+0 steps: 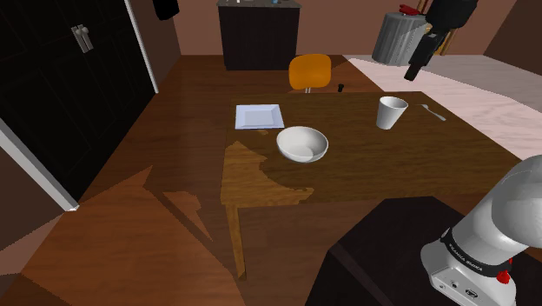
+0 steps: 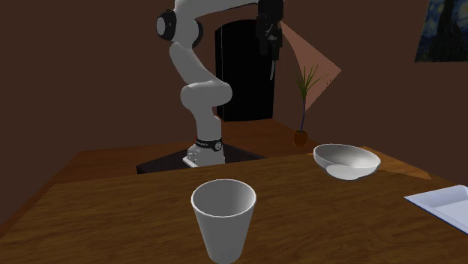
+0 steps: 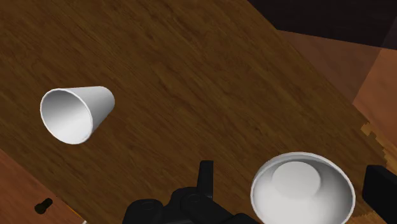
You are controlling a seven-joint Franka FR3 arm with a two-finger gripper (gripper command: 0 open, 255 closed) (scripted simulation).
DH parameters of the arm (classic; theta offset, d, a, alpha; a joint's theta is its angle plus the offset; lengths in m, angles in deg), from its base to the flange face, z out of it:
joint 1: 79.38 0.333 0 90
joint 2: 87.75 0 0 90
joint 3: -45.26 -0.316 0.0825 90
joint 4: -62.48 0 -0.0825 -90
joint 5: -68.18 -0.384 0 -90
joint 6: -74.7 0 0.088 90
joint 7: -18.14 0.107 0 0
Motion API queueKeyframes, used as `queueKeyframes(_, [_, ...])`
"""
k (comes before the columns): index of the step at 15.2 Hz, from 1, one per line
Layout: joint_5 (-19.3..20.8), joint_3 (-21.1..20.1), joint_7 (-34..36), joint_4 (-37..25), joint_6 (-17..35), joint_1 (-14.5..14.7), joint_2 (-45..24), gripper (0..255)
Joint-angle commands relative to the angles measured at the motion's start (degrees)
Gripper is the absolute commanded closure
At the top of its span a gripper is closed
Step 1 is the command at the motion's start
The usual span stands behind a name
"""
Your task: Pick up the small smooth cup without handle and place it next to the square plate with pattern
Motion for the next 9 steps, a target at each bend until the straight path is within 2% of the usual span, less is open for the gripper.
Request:
queueKeyframes(1, [0.0,0.0,0.0,0.0,0.0,0.0,0.0,0])
queueKeyframes(9, [5.5,8.0,-8.0,7.3,12.2,-2.1,-3.9,0])
